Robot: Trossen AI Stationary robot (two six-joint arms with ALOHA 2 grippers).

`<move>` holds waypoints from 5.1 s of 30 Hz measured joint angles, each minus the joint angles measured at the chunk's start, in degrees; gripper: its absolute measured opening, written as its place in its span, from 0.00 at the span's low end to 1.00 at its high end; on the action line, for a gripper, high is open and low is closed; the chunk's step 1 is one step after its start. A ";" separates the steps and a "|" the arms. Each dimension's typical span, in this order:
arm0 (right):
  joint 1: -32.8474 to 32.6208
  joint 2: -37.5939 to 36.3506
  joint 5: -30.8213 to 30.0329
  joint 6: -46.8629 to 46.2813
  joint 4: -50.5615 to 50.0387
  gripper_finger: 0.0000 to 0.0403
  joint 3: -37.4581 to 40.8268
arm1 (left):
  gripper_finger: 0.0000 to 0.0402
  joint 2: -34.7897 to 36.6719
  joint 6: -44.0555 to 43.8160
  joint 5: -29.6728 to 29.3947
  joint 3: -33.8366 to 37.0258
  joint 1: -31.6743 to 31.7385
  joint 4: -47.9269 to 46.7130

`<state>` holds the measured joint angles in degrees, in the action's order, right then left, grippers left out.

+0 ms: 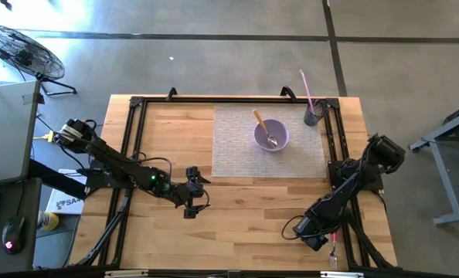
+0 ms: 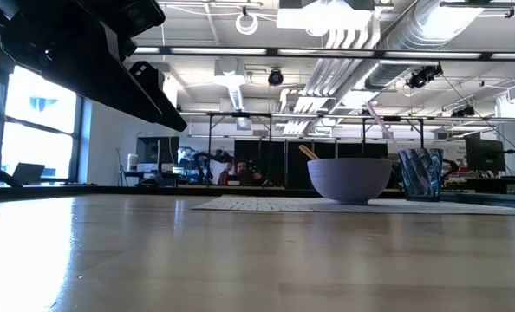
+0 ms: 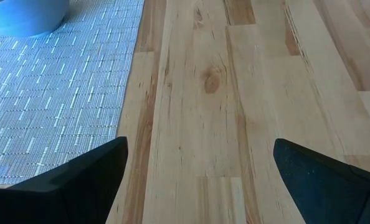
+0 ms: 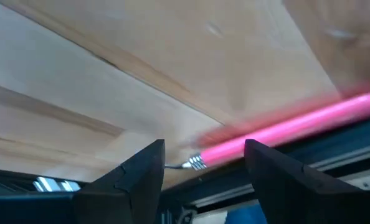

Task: Pick & Place Utensil
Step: Put the pink fork into the violet bowl

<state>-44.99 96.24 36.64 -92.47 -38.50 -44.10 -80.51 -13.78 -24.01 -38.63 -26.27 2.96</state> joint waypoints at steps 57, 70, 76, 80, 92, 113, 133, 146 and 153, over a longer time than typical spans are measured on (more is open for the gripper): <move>-4.42 1.97 1.91 13.97 -9.55 0.52 -2.84 | 0.99 0.00 -0.01 0.52 0.00 -0.01 -0.01; -4.50 1.97 1.94 11.38 -8.01 0.52 -2.84 | 0.99 0.00 -0.02 0.50 0.00 0.00 0.00; -4.57 1.97 2.26 11.32 -8.25 0.52 -2.84 | 0.99 0.01 0.00 0.50 0.00 -0.01 0.00; -4.93 1.93 2.43 10.28 -4.58 0.52 -0.65 | 0.99 0.00 -0.01 0.50 0.00 0.01 -0.01; -5.21 1.84 -2.86 6.03 2.76 0.52 0.03 | 0.99 0.00 -0.02 0.48 0.00 -0.01 0.03; -0.28 1.92 -4.65 -4.81 1.04 0.52 -2.10 | 0.99 0.00 -0.02 0.61 0.00 0.00 0.04; -5.19 1.69 -0.34 -9.76 11.27 0.40 1.96 | 0.99 0.00 -0.02 0.66 0.00 0.01 0.02; -5.16 1.80 -2.26 -11.01 13.15 0.16 2.18 | 0.99 0.00 -0.02 0.66 0.00 -0.01 0.02; -4.49 0.53 -4.69 -10.34 12.48 0.12 2.16 | 0.99 0.01 -0.01 0.63 0.00 0.00 0.02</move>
<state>-49.49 96.77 31.95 -102.80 -26.01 -41.93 -80.50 -13.79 -23.38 -38.63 -26.27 2.98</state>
